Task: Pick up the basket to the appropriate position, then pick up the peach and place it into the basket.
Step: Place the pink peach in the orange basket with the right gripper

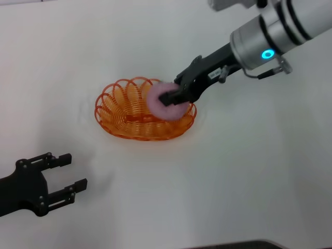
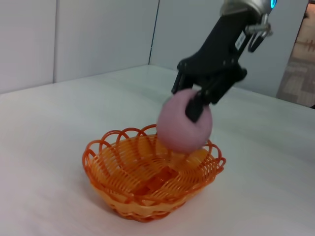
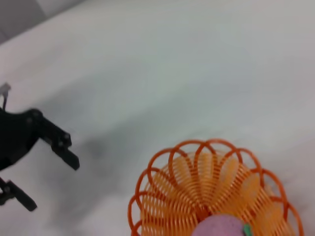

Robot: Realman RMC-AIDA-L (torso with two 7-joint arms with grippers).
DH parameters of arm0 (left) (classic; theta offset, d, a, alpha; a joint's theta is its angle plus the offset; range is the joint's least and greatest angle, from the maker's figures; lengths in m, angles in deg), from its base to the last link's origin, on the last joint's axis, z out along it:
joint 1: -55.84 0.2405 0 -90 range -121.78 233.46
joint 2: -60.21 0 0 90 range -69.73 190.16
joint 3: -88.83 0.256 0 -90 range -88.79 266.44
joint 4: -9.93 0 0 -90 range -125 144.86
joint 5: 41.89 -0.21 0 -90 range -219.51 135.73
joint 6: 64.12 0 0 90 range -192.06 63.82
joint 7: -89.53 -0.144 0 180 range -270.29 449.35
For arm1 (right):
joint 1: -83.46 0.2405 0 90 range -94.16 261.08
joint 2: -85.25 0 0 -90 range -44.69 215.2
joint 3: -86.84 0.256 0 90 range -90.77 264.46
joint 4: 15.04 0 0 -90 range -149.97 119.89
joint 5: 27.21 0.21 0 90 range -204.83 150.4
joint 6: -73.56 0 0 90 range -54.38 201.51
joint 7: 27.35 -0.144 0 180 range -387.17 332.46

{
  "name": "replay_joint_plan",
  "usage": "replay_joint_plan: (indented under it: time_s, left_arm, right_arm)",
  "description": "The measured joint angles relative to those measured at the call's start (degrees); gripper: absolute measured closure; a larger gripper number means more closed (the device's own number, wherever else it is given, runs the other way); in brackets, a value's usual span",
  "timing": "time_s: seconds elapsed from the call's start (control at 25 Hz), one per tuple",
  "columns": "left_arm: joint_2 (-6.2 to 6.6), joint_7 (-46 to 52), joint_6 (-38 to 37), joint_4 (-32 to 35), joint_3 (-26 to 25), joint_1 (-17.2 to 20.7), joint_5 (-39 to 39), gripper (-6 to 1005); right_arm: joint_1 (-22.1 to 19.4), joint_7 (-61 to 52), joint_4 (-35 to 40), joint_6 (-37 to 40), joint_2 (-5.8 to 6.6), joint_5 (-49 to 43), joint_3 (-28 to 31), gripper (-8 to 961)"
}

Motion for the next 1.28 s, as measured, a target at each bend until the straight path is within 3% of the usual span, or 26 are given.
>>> replay_joint_plan:
  time_s: [0.68, 0.88, 1.28]
  left_arm:
    - [0.00, 0.0, -0.2, -0.4, -0.7, -0.1, 0.0, 316]
    - [0.00, 0.0, -0.2, -0.4, -0.7, 0.0, 0.0, 316]
    - [0.03, 0.0, -0.2, -0.4, -0.7, 0.0, 0.0, 316]
  right_arm:
    - [0.0, -0.2, -0.9, -2.8, -0.09, 0.4, -2.7, 678]
    - [-0.4, -0.1, -0.9, -3.0, -0.06, 2.0, -3.3, 552]
    - [-0.5, 0.4, -0.9, -3.0, 0.05, 2.6, -3.3, 161]
